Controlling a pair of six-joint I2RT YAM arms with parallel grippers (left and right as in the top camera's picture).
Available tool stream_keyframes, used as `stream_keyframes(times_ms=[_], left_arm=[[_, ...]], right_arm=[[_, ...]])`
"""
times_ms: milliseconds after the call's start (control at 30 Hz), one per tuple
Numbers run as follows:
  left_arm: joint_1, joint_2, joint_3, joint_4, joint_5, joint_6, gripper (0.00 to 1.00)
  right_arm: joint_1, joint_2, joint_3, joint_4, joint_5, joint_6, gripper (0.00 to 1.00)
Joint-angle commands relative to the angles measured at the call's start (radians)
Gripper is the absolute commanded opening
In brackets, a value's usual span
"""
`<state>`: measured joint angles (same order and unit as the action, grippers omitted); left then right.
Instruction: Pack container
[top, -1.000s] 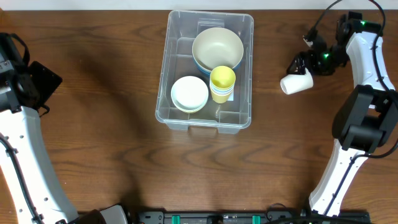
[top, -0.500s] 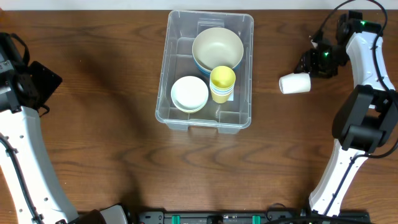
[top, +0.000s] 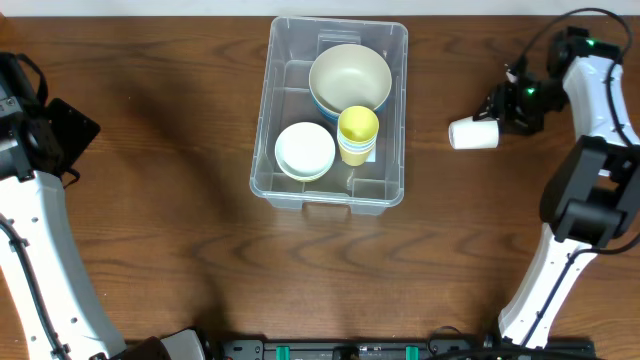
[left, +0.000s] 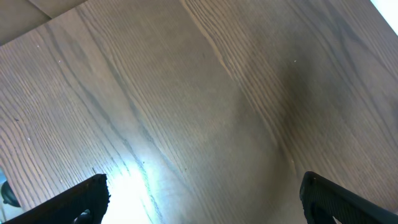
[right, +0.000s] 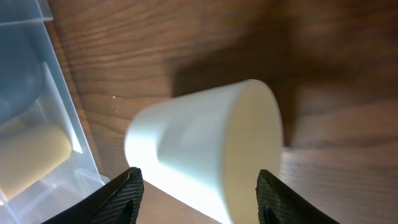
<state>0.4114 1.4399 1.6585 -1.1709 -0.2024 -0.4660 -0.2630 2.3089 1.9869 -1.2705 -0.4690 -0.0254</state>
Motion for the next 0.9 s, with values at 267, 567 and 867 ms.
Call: stream_keyframes(times_ms=[267, 567, 867], left_arm=[[0.005, 0.0, 0.014, -0.003, -0.012, 0.013, 0.98], [0.005, 0.0, 0.014, -0.003, -0.012, 0.013, 0.98], [0.005, 0.0, 0.014, -0.003, -0.012, 0.013, 0.98]], right_arm=[[-0.057, 0.009, -0.155, 0.092, -0.231, -0.01, 0.55], [-0.057, 0.009, -0.204, 0.174, -0.343, -0.043, 0.38], [-0.054, 0.009, -0.204, 0.229, -0.344, -0.043, 0.2]])
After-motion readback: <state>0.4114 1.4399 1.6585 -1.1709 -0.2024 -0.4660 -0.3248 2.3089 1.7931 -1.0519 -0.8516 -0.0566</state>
